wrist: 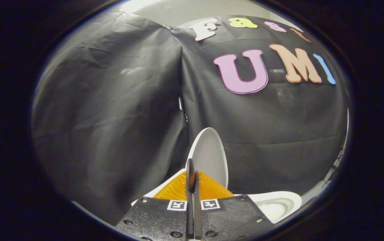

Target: Open the toilet lid.

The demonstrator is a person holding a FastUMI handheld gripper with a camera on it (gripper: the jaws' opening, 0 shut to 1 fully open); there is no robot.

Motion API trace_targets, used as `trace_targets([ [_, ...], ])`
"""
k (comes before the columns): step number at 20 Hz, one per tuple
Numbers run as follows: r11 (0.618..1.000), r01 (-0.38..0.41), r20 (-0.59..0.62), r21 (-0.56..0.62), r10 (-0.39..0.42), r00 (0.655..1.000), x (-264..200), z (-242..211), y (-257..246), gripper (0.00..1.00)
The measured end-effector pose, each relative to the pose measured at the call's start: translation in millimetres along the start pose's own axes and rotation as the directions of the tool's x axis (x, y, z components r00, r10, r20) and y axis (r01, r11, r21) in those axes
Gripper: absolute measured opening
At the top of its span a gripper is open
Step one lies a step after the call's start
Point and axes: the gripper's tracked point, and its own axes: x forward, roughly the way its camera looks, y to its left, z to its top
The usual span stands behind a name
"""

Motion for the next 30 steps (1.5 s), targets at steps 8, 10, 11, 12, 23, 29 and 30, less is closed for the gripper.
trace_targets([
  [8, 0.996, 0.004, -0.051, -0.086, -0.008, 0.999, 7.9, -8.4, 27.8, 0.02],
  [10, 0.995, 0.002, -0.048, -0.096, -0.006, 0.999, 6.8, -11.0, 28.3, 0.05],
  [11, 0.996, 0.001, -0.047, -0.089, -0.005, 0.999, 7.2, -12.1, 29.2, 0.10],
  [12, 0.996, -0.010, -0.044, -0.084, 0.006, 0.999, 5.7, -10.5, 31.9, 0.15],
  [23, 0.994, -0.060, 0.176, -0.096, 0.077, 0.981, -45.2, 75.1, 12.9, 0.60],
  [29, 0.989, 0.050, 0.190, -0.140, -0.022, 0.981, -74.9, 84.4, -60.3, 0.60],
  [30, 0.986, 0.058, 0.190, -0.154, -0.028, 0.981, -81.4, 84.0, -71.4, 0.60],
])
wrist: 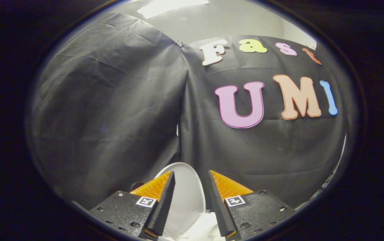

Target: Open the toilet lid.

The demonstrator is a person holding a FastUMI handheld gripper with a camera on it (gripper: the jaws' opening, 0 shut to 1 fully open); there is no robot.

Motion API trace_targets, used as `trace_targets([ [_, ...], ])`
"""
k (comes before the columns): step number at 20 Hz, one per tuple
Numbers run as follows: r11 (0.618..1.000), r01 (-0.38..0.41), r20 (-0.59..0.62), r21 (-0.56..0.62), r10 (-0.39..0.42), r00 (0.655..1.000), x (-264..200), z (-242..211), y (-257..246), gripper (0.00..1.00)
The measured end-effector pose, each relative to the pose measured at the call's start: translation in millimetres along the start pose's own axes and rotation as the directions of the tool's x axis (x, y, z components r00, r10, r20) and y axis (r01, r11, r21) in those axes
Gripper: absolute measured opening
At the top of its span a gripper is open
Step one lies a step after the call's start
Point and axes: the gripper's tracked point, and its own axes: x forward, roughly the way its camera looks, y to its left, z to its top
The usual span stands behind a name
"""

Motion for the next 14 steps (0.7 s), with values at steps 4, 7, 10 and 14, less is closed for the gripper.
trace_targets([
  [4, 1.000, 0.000, 0.012, -0.012, 0.000, 1.000, -28.2, -6.5, -42.4, 0.60],
  [7, 0.995, -0.104, 0.050, -0.006, 0.104, 0.993, -58.1, -5.8, -49.6, 0.59],
  [10, 0.983, -0.186, 0.093, -0.003, 0.185, 0.978, -88.4, -6.3, -66.0, 0.62],
  [14, 0.988, -0.153, 0.059, -0.001, 0.153, 0.986, -120.2, -30.4, -104.4, 0.66],
])
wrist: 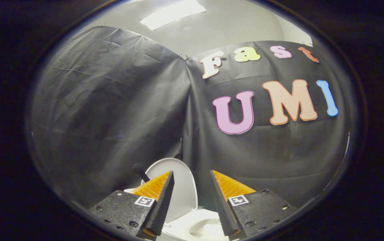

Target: Open the toilet lid.

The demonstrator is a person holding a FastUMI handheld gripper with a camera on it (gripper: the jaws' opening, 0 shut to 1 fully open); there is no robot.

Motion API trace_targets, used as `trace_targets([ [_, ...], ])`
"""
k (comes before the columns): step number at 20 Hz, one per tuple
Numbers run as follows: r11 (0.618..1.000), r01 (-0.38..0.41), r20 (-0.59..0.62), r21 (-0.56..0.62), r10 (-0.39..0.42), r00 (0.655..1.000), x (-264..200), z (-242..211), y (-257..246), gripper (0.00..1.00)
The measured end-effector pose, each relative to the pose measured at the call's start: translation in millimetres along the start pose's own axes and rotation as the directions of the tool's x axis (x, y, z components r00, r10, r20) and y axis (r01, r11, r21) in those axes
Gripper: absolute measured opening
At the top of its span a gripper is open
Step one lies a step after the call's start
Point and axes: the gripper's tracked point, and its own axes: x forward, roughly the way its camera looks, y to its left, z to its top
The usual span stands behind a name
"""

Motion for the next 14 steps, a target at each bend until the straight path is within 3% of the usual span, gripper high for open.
trace_targets([
  [6, 0.989, 0.125, -0.112, 0.078, -0.116, 0.987, -62.2, -48.1, -53.1, 0.72],
  [9, 0.982, 0.129, -0.183, 0.139, -0.103, 0.978, -89.4, -73.9, -58.7, 0.72],
  [14, 0.965, 0.102, -0.100, 0.241, -0.080, 0.992, -118.8, -86.4, -56.3, 0.72],
])
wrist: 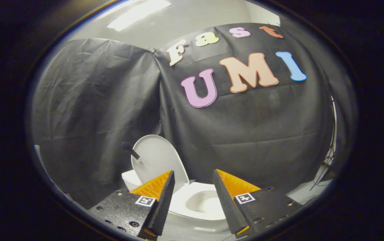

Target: Open the toilet lid.

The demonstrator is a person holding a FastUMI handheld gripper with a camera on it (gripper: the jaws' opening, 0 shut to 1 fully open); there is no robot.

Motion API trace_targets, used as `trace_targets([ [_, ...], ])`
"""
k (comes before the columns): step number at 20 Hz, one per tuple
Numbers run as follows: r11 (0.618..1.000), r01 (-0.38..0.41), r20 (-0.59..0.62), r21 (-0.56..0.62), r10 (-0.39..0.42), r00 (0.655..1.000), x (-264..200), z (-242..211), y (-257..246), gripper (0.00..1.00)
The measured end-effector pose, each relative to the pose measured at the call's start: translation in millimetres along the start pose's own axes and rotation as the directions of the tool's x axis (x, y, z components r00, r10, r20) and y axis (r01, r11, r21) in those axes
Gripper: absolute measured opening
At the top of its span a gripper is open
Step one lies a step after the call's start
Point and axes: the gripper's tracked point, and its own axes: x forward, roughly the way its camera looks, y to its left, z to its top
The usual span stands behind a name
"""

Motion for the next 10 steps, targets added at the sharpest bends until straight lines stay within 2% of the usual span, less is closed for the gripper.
trace_targets([
  [3, 0.999, 0.011, 0.046, 0.038, -0.013, 0.999, -12.0, -10.3, -6.5, 0.71],
  [10, 0.992, 0.069, 0.033, 0.104, -0.072, 0.997, -39.3, -31.4, -16.6, 0.71],
])
